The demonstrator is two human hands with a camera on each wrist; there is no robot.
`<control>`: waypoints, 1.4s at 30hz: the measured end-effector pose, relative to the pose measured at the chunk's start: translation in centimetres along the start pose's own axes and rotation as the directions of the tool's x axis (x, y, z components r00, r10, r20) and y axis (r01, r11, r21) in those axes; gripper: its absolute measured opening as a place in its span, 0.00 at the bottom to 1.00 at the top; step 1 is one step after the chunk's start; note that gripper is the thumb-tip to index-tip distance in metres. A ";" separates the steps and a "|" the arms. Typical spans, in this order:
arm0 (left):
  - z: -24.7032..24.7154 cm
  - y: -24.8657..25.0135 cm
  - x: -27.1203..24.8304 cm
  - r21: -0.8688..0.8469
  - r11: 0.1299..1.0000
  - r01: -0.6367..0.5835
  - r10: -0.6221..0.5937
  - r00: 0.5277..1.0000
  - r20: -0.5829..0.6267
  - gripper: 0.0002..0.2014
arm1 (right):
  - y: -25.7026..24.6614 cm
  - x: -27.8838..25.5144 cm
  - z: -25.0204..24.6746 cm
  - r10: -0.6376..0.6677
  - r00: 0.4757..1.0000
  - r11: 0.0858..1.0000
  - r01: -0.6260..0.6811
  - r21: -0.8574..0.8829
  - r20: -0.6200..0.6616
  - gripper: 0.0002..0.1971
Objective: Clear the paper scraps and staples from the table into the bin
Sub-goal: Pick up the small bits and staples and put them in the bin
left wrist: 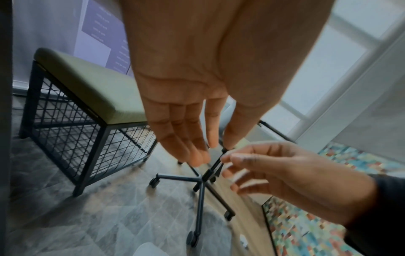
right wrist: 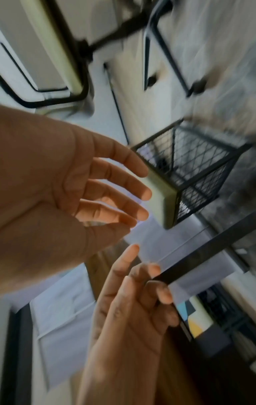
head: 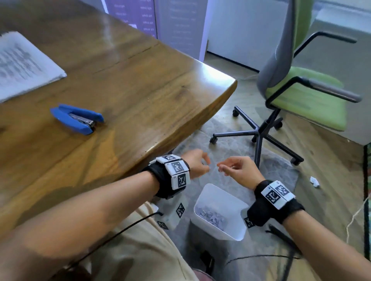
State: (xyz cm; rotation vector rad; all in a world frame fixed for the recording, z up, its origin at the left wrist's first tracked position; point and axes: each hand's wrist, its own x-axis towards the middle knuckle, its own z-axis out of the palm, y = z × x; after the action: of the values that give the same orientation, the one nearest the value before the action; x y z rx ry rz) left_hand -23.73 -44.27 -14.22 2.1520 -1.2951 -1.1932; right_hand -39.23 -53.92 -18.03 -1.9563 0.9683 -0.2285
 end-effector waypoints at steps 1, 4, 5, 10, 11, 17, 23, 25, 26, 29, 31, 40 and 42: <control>-1.0 0.1 -1.2 -0.003 0.999 -0.032 0.032 0.999 -0.025 0.14 | -1.9 0.1 -0.2 -0.052 0.999 0.999 0.052 -0.006 -0.004 0.06; -4.0 0.0 -5.2 -0.047 0.991 -0.122 0.116 0.987 -0.113 0.11 | -7.6 0.6 -0.5 -0.239 0.971 0.971 0.239 -0.008 -0.012 0.13; -5.0 -0.2 -6.6 -0.076 0.985 -0.155 0.143 0.980 -0.139 0.10 | -9.6 0.6 -0.4 -0.287 0.958 0.958 0.287 -0.006 -0.005 0.13; -10.7 -2.4 -13.7 -0.085 0.976 -0.201 0.166 0.937 -0.309 0.08 | -18.4 0.6 1.7 -0.486 0.870 0.870 0.490 -0.053 0.081 0.11; -11.8 -3.2 -15.2 -0.074 0.979 -0.190 0.154 0.927 -0.343 0.08 | -19.9 0.6 2.5 -0.507 0.855 0.857 0.514 -0.043 0.111 0.10; -16.4 -9.8 -23.8 -0.035 0.999 0.001 -0.021 0.826 -0.563 0.08 | -26.9 0.4 9.0 -0.566 0.717 0.721 0.670 -0.178 0.406 0.05; -17.1 -16.8 -31.6 0.026 0.919 0.394 -0.299 0.738 -0.605 0.21 | -32.4 -1.0 16.5 -0.464 0.559 0.510 0.803 -0.308 0.687 0.08; -16.8 -18.7 -33.6 0.015 0.868 0.497 -0.405 0.724 -0.559 0.31 | -33.5 -1.3 18.7 -0.418 0.515 0.406 0.843 -0.353 0.748 0.12; -16.4 -19.5 -34.4 0.014 0.843 0.538 -0.450 0.718 -0.532 0.35 | -33.8 -1.4 19.7 -0.379 0.509 0.360 0.851 -0.383 0.773 0.17; -15.4 -20.8 -36.3 0.071 0.769 0.635 -0.551 0.715 -0.430 0.42 | -34.1 -2.1 21.7 -0.288 0.501 0.227 0.864 -0.450 0.816 0.29; -14.6 -21.0 -37.0 0.126 0.733 0.668 -0.591 0.718 -0.369 0.44 | -33.8 -2.9 22.6 -0.241 0.482 0.144 0.876 -0.460 0.843 0.39; -11.6 -20.1 -34.5 0.263 0.733 0.628 -0.544 0.772 -0.328 0.48 | -33.8 -5.9 26.0 -0.180 0.411 0.031 0.911 -0.412 0.894 0.49; -11.9 -19.6 -34.3 0.254 0.739 0.625 -0.537 0.773 -0.339 0.47 | -34.4 -6.1 26.1 -0.165 0.393 0.025 0.919 -0.394 0.905 0.47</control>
State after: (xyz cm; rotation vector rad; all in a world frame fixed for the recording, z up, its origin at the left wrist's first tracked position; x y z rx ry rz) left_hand -11.06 -6.42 -3.85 3.0170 -0.7706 -0.8791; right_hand -11.65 -23.08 -4.12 -3.0920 -0.6539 0.7588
